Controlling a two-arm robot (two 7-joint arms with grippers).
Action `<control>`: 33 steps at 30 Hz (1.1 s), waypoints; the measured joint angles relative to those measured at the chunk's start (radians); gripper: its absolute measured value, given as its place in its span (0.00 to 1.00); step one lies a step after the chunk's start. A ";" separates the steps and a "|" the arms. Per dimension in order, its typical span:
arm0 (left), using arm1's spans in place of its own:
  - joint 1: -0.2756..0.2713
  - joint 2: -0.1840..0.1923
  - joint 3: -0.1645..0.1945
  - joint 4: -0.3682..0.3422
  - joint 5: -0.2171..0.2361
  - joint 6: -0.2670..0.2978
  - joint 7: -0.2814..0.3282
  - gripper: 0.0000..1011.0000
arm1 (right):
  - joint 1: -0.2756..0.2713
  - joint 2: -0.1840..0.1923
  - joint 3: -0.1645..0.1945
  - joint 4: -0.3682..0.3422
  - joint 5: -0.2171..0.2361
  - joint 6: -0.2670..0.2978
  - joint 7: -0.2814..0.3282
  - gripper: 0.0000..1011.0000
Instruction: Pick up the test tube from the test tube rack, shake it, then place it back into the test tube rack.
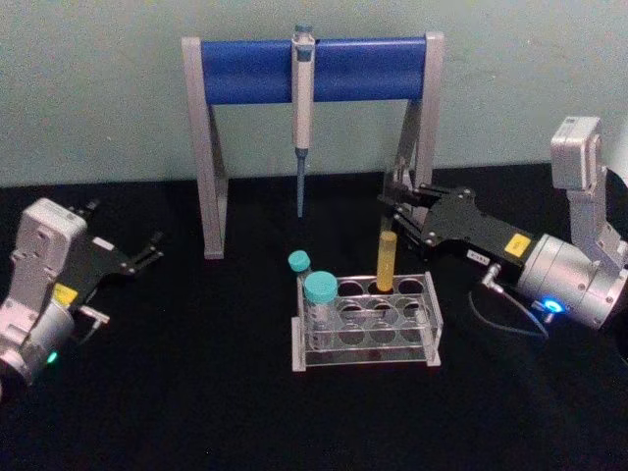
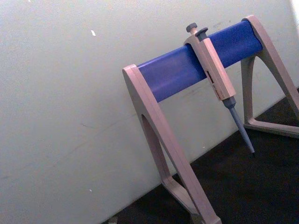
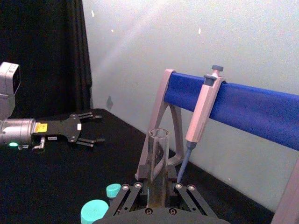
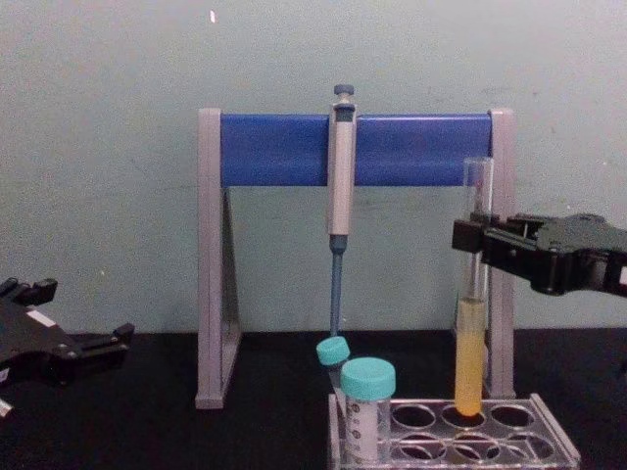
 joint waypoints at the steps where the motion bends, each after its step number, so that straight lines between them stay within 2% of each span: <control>1: 0.000 0.000 0.000 0.000 0.000 0.000 0.000 0.99 | 0.001 -0.001 -0.001 0.002 -0.001 0.000 0.001 0.23; 33: 0.000 0.000 0.000 0.000 0.000 0.000 0.000 0.99 | 0.026 -0.033 -0.040 0.089 -0.039 0.013 0.019 0.23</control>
